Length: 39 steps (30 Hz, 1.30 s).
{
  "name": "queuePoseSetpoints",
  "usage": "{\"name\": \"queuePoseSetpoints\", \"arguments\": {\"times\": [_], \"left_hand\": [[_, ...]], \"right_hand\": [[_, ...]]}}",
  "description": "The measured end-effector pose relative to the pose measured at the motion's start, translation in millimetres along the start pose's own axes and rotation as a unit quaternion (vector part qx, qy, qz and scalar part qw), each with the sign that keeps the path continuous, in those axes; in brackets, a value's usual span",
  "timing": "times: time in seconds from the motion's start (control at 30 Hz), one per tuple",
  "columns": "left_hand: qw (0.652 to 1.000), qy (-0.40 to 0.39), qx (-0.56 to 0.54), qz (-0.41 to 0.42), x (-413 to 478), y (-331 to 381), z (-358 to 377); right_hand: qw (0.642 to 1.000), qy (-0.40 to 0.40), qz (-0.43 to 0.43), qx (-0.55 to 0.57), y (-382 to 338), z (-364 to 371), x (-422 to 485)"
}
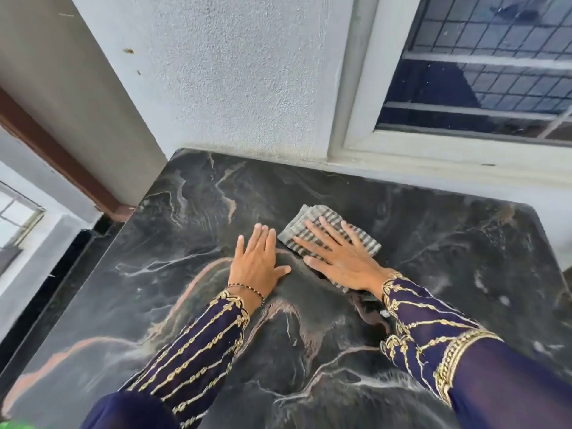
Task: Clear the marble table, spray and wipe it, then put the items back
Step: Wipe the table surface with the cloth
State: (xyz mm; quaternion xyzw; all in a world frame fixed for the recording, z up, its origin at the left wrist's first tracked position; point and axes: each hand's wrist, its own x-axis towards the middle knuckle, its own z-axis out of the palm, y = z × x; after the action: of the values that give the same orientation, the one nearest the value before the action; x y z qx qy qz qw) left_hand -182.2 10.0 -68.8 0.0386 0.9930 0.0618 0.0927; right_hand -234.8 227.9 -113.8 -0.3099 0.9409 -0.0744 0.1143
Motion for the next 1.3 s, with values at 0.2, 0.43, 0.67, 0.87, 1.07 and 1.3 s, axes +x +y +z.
{"name": "queuePoseSetpoints", "arguments": {"times": [0.2,0.43,0.67,0.87,1.07,1.3], "left_hand": [[0.992,0.022,-0.123,-0.033,-109,14,21],[0.983,-0.008,-0.163,-0.086,-213,-8,28],[0.982,-0.017,-0.159,-0.103,-265,-14,24],[0.984,-0.017,-0.163,-0.068,-262,5,13],[0.986,-0.019,-0.161,-0.041,-245,20,14],[0.981,-0.042,-0.185,-0.04,-218,32,26]], "right_hand": [[1.0,-0.017,-0.009,0.002,-78,30,-80],[0.999,-0.031,-0.04,0.015,-164,60,-165],[0.995,-0.035,-0.09,-0.002,-205,75,-222],[0.994,-0.034,-0.105,0.018,-199,78,-260],[0.991,-0.035,-0.127,0.011,-168,76,-276],[0.991,-0.051,-0.124,-0.001,-109,54,-236]]}}
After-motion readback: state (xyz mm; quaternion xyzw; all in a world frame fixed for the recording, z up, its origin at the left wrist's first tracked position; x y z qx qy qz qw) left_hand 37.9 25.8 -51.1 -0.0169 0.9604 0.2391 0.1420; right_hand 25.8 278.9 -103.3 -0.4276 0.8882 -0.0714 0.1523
